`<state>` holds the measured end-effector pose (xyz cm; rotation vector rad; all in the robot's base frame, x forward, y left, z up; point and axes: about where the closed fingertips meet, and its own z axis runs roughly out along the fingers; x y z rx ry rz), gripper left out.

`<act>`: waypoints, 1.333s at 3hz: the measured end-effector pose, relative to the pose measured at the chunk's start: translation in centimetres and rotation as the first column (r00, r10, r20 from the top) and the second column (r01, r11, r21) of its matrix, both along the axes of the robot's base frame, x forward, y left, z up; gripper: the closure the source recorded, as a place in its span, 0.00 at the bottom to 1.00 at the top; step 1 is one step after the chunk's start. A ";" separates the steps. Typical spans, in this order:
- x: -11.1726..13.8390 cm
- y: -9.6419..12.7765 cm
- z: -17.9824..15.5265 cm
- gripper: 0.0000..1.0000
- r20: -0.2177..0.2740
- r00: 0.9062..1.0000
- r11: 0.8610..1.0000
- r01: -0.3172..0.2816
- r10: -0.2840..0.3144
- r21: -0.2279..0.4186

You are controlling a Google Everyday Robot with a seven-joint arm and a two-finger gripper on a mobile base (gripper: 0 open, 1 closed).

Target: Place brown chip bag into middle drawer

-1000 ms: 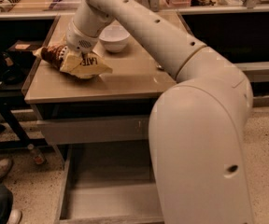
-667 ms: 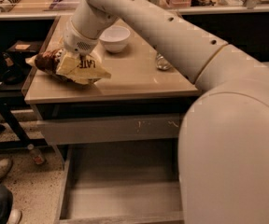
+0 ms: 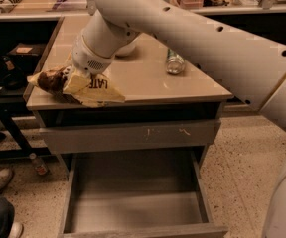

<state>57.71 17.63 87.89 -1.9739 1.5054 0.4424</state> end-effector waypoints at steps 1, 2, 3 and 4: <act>0.0 0.0 0.0 1.00 0.000 1.000 1.000 0.000 0.000 -0.001; -2.9 -1.6 -0.1 1.00 -0.056 0.998 0.999 0.017 -0.019 -0.032; -7.6 -3.5 -0.2 1.00 -0.129 0.990 0.997 0.055 -0.062 -0.058; -11.6 -4.8 -0.8 1.00 -0.187 0.977 0.993 0.088 -0.101 -0.080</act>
Offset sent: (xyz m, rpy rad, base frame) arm -0.0755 -0.0444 -0.0019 -0.0808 0.1438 -0.0522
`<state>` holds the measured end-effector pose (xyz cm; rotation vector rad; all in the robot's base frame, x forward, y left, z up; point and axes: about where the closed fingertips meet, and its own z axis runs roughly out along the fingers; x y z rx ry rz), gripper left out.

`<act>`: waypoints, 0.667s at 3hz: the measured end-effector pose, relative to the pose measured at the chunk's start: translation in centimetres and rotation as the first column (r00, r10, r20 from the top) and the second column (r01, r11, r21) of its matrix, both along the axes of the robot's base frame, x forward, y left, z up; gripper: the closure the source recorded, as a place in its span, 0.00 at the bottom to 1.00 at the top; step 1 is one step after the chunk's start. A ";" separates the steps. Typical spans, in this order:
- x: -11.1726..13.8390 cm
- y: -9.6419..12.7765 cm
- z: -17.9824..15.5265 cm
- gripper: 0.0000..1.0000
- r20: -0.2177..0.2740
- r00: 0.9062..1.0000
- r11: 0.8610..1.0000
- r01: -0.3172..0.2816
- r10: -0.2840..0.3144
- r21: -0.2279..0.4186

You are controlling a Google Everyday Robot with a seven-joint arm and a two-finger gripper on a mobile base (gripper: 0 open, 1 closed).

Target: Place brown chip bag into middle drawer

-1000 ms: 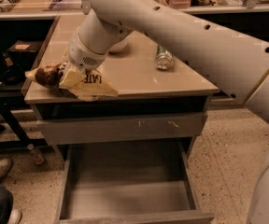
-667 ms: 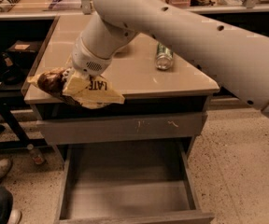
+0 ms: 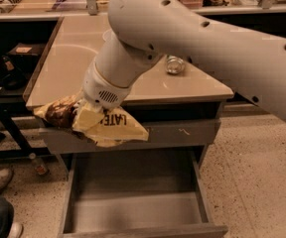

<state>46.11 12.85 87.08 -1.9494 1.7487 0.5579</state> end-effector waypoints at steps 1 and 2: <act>-3.5 -1.3 -0.8 1.00 -0.052 0.997 0.999 0.051 -0.052 -0.008; -6.6 -2.9 -2.8 1.00 -0.109 0.990 0.995 0.089 -0.094 -0.055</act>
Offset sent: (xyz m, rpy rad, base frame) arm -0.0991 -0.0455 -0.0511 -0.0896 0.1889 -0.1448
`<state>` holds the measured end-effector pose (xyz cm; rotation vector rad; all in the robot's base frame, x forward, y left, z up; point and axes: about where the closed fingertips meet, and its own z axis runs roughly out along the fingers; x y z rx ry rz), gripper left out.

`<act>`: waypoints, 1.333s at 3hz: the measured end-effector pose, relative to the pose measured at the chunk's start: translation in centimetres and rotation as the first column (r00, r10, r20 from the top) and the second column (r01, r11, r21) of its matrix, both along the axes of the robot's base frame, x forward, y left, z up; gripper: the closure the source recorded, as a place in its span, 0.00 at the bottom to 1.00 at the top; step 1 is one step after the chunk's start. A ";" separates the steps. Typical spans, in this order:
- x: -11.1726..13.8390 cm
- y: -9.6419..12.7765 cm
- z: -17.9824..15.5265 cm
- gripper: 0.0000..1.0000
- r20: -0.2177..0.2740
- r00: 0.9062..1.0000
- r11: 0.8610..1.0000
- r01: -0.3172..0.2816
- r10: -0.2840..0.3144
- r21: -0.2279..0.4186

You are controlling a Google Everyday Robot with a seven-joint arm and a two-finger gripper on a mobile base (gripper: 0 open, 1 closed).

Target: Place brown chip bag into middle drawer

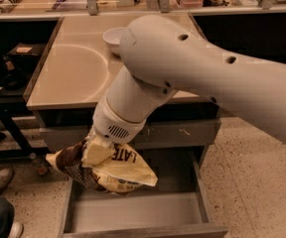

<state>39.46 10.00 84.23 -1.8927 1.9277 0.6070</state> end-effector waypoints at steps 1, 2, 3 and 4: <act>0.0 0.0 0.0 1.00 0.000 1.000 1.000 0.000 0.000 0.000; -0.3 0.4 -2.6 1.00 -0.021 0.999 0.999 0.030 -0.030 0.026; -0.3 1.0 -7.4 1.00 -0.069 0.995 0.994 0.080 -0.075 0.070; 0.5 1.8 -11.4 1.00 -0.101 0.991 0.990 0.096 -0.085 0.104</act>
Offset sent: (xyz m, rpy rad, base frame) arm -0.0053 0.0103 -0.0815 0.0832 0.0701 -0.0957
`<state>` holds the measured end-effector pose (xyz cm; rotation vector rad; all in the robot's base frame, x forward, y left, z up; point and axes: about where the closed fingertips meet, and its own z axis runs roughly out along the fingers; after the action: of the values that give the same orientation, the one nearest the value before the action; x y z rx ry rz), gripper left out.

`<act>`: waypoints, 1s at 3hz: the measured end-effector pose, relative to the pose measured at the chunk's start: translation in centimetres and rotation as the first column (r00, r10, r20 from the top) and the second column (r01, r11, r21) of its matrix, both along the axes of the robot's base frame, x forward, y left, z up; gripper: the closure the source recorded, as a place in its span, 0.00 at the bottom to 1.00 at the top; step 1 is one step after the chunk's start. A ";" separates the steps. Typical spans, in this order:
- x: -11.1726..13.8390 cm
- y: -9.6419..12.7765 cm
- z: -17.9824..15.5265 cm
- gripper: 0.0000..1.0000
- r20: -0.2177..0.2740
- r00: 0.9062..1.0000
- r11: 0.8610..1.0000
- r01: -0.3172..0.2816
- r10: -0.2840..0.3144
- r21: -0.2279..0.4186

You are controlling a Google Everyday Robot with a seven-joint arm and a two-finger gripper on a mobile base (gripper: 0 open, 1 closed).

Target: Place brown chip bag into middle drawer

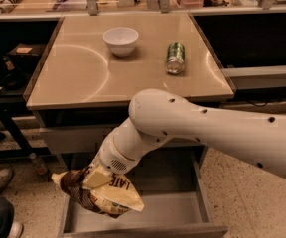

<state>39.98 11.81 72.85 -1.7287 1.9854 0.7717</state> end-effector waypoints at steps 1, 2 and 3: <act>1.8 1.2 -6.7 1.00 -0.054 0.998 0.999 0.017 -0.016 0.032; 1.8 1.2 -6.8 1.00 -0.054 0.998 0.999 0.018 -0.016 0.033; 1.9 1.0 -9.0 1.00 -0.050 0.997 0.997 0.065 -0.063 0.043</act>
Offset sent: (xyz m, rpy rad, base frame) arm 0.0278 0.0172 -0.1027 0.0523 0.0811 -0.0262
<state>41.85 12.84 63.88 -1.6278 2.0297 0.8368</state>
